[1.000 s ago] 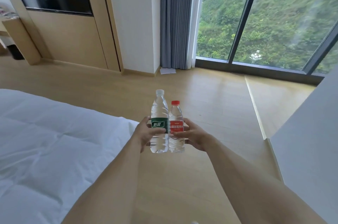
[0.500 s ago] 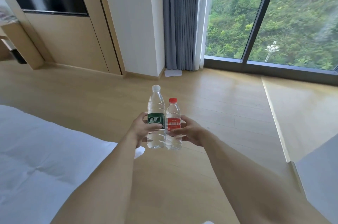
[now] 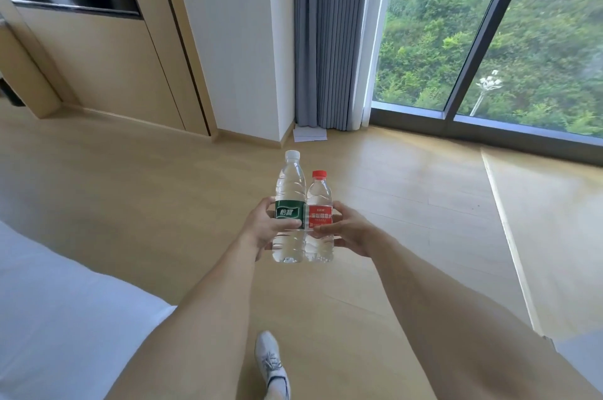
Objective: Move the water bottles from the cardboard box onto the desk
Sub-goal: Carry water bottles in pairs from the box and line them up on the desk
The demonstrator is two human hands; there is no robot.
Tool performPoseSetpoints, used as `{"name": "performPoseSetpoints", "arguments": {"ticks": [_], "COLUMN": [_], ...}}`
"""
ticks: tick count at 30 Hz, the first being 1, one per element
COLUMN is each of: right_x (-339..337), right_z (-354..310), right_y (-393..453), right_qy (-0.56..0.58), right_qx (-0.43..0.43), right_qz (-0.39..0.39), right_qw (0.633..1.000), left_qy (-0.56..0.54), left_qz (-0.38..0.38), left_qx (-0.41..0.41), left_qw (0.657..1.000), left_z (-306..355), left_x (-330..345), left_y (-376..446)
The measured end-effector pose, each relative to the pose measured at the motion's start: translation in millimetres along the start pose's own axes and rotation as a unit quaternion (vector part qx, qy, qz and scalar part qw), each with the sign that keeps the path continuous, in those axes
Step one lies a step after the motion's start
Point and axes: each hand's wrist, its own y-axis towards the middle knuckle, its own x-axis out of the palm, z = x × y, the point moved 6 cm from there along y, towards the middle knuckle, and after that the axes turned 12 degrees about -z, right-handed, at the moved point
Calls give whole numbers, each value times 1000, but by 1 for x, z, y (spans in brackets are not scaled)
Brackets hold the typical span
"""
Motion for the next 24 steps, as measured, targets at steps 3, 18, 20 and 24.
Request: {"name": "performPoseSetpoints", "arguments": {"ticks": [3,18,20,24], "right_x": [-17,7,25,62], "right_z": [-26,-186,-199,-225], "right_y": [49,330,369,450], "right_qy": [-6,-56,-75,-99], "right_qx": [-3,8,14,21], "right_qz": [8,-37,-61,-129], "right_qw": [1000,998,995,986], "left_qy": [15,41,30,8], "left_qz": [3,97,121,185], "left_qx": [22,54,48,38], "left_qw": [1000,993,991,982], "left_z": [20,119,122,127], "left_x": [-22,-237,-272,-343], "left_y": [52,241,252,267]}}
